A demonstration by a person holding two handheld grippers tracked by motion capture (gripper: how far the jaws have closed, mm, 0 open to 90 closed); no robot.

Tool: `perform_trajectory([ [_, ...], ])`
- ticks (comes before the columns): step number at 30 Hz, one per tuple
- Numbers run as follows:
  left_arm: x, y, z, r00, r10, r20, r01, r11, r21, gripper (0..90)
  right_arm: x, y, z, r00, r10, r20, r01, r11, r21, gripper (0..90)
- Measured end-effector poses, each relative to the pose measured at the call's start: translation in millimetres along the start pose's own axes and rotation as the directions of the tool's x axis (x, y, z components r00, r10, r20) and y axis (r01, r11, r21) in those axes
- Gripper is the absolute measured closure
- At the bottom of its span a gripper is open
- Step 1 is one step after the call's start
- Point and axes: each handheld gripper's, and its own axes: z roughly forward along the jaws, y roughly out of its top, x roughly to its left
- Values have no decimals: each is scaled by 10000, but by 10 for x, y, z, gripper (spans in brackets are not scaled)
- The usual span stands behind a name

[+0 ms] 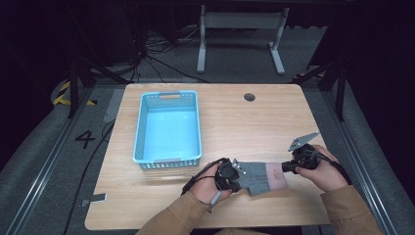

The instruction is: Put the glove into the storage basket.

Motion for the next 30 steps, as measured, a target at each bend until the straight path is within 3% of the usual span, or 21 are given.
perform_trajectory([
  [5, 24, -5, 35, 9999, -112, 54, 111, 9998, 142, 881, -37, -21, 95, 9999, 141, -68, -140, 9996, 257, 852],
  [9, 40, -21, 61, 9999, -97, 112, 96, 9999, 105, 766, -76, -50, 162, 9996, 118, 247, -130, 9986, 511, 767],
  [12, 39, -25, 31, 9993, -224, 291, 224, 9997, 12, 669, -85, -61, 121, 9992, 76, 391, -91, 9992, 385, 720],
  [14, 42, -31, 13, 9998, -146, 120, 145, 9998, 147, 608, -91, -68, 85, 9987, 57, 497, -72, 9995, 296, 660],
  [19, 49, -27, -54, 9998, -173, -43, 173, 9998, -26, 550, -116, -92, 13, 9970, 156, 764, -170, 9997, 176, 629],
  [30, 3, 87, -179, 9996, -218, -186, 204, 9973, -707, 493, -198, -148, -100, 9919, 894, 906, -856, 9953, -458, 565],
])
